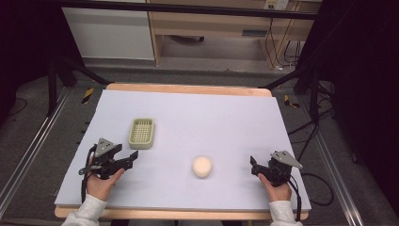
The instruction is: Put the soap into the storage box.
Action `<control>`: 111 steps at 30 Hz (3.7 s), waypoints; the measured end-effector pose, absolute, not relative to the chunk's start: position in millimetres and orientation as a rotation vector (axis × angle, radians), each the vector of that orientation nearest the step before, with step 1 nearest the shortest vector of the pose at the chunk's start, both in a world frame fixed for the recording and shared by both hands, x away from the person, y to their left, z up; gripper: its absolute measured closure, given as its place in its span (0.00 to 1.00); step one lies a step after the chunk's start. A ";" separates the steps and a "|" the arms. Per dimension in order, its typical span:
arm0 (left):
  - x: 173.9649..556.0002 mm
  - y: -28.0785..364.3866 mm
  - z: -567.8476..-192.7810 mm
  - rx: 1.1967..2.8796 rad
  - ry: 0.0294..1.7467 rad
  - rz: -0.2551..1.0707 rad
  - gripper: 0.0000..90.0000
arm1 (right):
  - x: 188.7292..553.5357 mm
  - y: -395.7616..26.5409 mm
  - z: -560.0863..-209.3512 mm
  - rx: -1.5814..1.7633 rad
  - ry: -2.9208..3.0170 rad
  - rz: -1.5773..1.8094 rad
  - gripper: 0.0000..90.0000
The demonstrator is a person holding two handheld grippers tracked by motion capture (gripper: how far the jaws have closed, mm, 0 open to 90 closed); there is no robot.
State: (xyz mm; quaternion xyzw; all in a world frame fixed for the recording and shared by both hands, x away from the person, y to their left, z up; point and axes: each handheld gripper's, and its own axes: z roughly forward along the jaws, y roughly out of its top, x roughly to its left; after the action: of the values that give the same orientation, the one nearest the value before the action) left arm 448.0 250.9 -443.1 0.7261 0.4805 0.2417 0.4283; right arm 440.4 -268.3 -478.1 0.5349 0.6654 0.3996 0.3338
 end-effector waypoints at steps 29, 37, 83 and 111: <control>458.2 172.1 -418.0 1.906 1.021 0.532 0.28 | 439.8 -267.2 -477.3 1.406 1.738 1.052 0.06; 464.8 153.0 -408.9 1.922 0.985 0.528 0.27 | 440.2 -268.2 -476.7 1.424 1.730 1.068 0.06; 458.0 64.0 -434.8 2.089 0.866 0.394 0.20 | 440.1 -264.4 -477.1 1.408 1.748 1.055 0.06; 462.0 33.8 -460.2 2.216 0.835 0.347 0.14 | 440.6 -261.3 -483.7 1.422 1.755 1.055 0.06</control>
State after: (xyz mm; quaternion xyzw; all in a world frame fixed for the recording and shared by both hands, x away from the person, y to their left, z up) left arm 462.0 33.8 -460.2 0.8618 0.3249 0.1350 0.3655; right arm 440.6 -261.3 -483.7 0.5406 0.6673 0.4011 0.3186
